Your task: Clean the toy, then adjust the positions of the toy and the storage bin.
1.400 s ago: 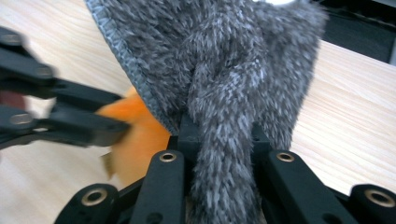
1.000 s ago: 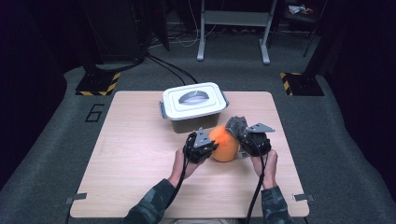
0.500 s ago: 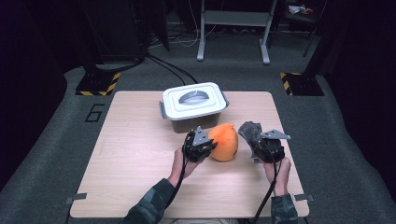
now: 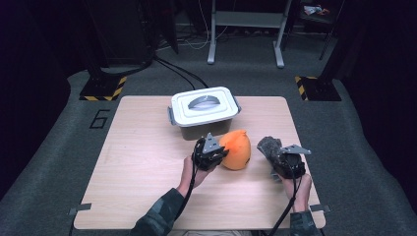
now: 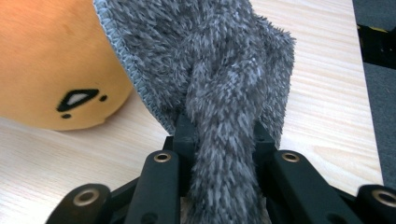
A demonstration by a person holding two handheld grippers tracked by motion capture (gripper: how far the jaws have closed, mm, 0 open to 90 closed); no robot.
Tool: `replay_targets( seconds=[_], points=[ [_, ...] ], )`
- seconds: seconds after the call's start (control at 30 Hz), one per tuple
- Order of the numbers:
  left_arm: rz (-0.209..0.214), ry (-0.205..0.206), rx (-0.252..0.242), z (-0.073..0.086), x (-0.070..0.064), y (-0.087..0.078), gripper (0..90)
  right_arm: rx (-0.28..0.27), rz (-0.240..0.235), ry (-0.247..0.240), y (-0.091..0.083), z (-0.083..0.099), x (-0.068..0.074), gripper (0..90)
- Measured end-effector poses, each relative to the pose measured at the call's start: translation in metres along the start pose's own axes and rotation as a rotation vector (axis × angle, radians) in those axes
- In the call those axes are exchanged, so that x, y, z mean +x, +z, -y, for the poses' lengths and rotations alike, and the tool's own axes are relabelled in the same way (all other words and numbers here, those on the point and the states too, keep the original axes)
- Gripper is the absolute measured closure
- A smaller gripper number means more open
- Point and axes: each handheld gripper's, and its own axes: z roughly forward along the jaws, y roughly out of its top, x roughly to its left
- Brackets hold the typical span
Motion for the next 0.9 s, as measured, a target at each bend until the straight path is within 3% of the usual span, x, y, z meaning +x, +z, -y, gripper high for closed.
replay_targets(
  seconds=[0.23, 0.3, 0.57, 0.9],
  points=[
    [-0.005, -0.005, 0.001, 0.002, 0.002, -0.001, 79.9, 0.028, -0.008, -0.014, -0.005, 0.008, 0.001, 71.5],
    [-0.014, -0.004, 0.0, 0.002, 0.004, -0.002, 79.9, 0.038, -0.014, -0.041, -0.009, 0.011, 0.004, 71.4],
    [-0.025, -0.009, 0.0, 0.003, 0.007, -0.004, 79.8, 0.069, -0.082, -0.077, -0.019, 0.023, 0.026, 70.8],
    [-0.035, -0.016, -0.007, 0.003, 0.007, -0.003, 79.8, 0.114, -0.206, -0.092, -0.019, 0.038, 0.046, 70.3]
  ],
)
